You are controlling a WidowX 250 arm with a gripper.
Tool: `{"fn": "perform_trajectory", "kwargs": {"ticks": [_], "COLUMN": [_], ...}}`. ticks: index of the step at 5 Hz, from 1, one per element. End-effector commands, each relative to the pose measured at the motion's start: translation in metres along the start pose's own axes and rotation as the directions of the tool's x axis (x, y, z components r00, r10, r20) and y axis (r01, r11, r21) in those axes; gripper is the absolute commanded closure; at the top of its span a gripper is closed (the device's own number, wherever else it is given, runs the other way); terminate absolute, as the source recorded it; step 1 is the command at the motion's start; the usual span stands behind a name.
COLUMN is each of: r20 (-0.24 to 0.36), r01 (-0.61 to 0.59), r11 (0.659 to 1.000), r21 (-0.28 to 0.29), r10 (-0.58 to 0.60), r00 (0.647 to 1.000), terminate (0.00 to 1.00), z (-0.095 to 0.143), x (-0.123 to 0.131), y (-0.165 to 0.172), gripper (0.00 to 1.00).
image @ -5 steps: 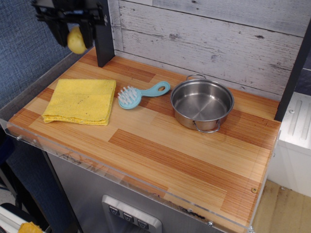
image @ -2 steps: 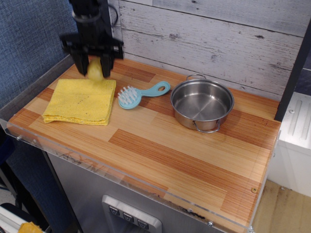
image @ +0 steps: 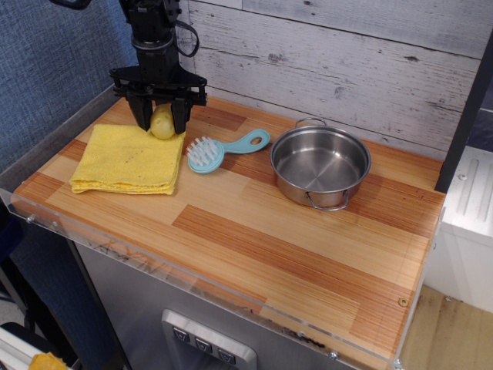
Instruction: Pick up the potato and place it on the yellow cloth
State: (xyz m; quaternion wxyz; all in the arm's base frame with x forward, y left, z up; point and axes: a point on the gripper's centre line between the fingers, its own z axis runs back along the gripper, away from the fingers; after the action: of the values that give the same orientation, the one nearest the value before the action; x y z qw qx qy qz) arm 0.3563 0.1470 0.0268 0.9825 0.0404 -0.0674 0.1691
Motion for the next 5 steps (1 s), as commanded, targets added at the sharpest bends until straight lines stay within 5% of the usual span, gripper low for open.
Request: {"fn": "perform_trajectory", "kwargs": {"ticks": [1, 3, 5], "r20": [0.018, 0.035, 0.143], "r01": [0.036, 0.01, -0.028], "r11": [0.999, 1.0, 0.999], "r21": [-0.005, -0.005, 0.022], "r10": [-0.036, -0.01, 0.024], "r00": [0.999, 0.999, 0.989], "terminate": [0.0, 0.0, 0.0], "z": [0.01, 0.03, 0.089], "x": [-0.003, -0.004, -0.013], "y": [0.003, 0.009, 0.029], "gripper": [0.0, 0.0, 0.0]}}
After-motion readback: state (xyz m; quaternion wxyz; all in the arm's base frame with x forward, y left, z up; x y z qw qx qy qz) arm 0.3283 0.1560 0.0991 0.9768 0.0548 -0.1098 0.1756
